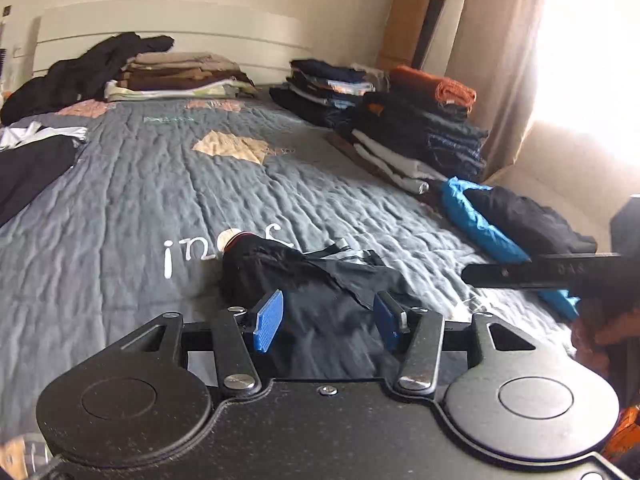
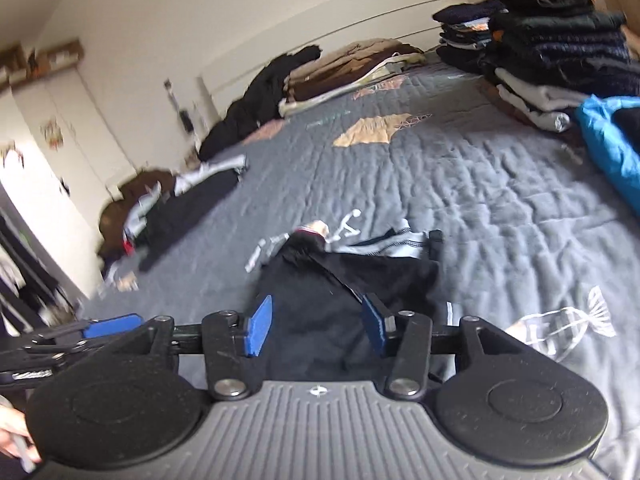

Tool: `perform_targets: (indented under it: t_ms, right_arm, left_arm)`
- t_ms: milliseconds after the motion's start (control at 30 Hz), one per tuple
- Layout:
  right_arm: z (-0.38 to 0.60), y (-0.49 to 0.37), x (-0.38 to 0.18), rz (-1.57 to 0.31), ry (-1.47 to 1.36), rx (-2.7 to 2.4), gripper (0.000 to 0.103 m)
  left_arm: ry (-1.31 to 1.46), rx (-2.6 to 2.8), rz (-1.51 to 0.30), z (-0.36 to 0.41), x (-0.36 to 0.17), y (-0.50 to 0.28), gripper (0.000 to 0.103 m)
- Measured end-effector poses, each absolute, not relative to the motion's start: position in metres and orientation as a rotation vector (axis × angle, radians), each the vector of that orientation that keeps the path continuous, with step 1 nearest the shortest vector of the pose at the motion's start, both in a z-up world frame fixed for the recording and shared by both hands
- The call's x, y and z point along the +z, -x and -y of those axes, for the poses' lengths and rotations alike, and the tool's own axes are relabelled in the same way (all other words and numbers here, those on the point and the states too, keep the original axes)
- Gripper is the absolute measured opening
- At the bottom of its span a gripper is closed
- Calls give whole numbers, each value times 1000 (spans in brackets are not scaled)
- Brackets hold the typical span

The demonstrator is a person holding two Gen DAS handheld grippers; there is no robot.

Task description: Fold clothes

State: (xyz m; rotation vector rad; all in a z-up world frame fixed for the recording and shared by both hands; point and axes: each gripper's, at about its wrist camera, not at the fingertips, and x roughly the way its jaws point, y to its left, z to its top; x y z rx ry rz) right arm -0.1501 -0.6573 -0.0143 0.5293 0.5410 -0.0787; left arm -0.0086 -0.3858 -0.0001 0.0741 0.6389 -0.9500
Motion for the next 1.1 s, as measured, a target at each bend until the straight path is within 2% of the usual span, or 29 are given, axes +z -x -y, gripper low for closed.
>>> perform_targets:
  t_ms: [200,400,567,633,733,900,1000,1100]
  right_arm:
    - [651,132,-24,-582,-518,-89,51]
    - [652,123,-31,-613,-522,-69,52]
    - [653,112,-40,-633,-542,-48,53]
    - [652,107,-44,-648,-532,-43,53]
    - [652,101,-54,-686,-513,-39,53]
    - [655,96,-70,-760,-466,-42,53]
    - [659,92,-73,-767,-452,-53,53]
    - [668,91,-70,-752,-446,-79,53]
  left_arm:
    - [-69,-1023,-825,447,-36,-60,50]
    - [96,-1175,-1087,487,-93,-114,50]
    - [229,-1065,-1123,481,-123,-173,50]
    - [301,-1004,-1077,474,-123,-193,50]
    - [344,-992,-1107,474,-130,-208,50]
    - [288,-1106,-1078,468,-99,-176,51]
    - [220,-1167,-1042,455,-81,-134,60]
    - [184,-1203,-1039,430,-73,-85,60]
